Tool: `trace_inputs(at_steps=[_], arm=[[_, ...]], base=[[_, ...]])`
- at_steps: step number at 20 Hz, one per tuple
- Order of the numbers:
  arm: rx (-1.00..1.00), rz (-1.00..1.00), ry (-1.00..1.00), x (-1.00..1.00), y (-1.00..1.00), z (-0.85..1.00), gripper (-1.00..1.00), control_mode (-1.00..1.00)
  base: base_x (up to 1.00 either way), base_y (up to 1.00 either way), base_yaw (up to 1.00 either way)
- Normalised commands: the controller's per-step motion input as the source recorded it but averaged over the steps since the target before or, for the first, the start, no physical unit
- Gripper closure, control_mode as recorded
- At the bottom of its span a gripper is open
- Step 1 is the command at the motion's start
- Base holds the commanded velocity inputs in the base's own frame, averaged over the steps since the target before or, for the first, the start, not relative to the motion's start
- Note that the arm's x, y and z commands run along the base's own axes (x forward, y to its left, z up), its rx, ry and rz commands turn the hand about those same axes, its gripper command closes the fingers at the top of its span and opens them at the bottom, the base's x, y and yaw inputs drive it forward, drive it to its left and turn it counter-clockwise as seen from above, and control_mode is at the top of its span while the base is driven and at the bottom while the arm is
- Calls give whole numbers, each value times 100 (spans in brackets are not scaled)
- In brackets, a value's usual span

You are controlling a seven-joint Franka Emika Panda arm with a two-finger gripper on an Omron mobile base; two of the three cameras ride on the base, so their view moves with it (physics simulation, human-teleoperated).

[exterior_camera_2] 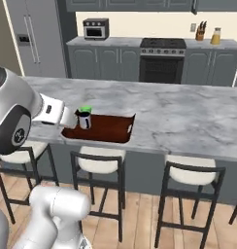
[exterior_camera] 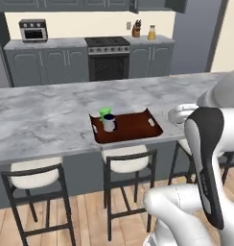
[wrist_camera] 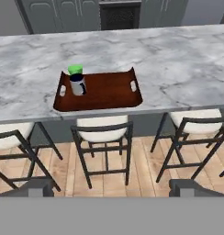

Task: There is a tray on the dining counter. Grab the cup, mug, and pitcher and place them on the tray. The pitcher may be placed next to the tray if it cannot fit the tray.

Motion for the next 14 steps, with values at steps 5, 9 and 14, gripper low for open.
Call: trace_inputs(at_steps=[5,9,14], arm=[[0,0,0,0,0,0,-100,100],[0,0,0,0,0,0,-100,100],[0,0,0,0,0,0,-100,100]], base=[[-72,-99,0],[-61,-100,0],[-52,-100,0]])
